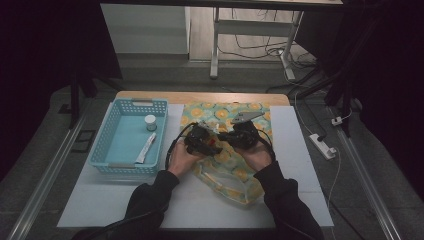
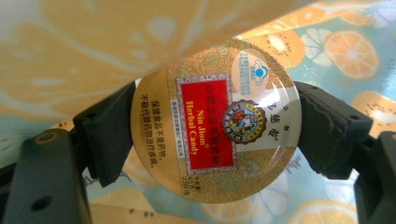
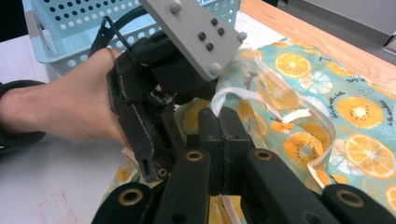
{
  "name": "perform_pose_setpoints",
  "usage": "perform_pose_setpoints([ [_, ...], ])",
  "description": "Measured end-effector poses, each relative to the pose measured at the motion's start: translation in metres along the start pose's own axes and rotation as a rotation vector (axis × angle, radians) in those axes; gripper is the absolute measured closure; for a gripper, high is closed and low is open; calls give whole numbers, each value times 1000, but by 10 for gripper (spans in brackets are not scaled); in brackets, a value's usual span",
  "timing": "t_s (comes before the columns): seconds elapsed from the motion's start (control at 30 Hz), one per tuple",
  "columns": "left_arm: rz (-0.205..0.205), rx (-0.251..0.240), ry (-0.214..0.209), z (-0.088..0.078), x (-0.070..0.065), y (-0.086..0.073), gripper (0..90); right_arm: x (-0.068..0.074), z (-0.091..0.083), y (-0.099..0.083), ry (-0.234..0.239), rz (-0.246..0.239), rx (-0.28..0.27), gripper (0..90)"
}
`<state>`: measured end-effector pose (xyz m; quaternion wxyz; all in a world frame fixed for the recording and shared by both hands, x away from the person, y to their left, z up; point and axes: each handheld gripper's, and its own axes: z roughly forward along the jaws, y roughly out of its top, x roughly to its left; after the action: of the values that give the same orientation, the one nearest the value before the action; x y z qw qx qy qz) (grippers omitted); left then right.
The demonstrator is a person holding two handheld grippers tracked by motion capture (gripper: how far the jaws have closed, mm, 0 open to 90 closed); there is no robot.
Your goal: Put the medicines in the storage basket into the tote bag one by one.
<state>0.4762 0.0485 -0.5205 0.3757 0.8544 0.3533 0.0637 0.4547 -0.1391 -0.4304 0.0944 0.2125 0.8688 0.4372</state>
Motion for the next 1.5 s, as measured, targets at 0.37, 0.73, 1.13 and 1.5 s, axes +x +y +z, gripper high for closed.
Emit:
perform_pose_setpoints([
  [0.37,0,1,-7,4,-4,3,148,-5,-3,-2,-16,14,-14,900],
  [0.73,-35,-16,-56,-25,-10,4,89,-8,-8,-2,-17,24,-31,900],
  [1.13,-39,-42,-127,-61,-22,-3,17,-8,-9,-2,-11,20,-34,899],
  [1.5,-29,-47,-107,-97,-12,-12,7,-5,-9,-2,-9,3,-30,898],
])
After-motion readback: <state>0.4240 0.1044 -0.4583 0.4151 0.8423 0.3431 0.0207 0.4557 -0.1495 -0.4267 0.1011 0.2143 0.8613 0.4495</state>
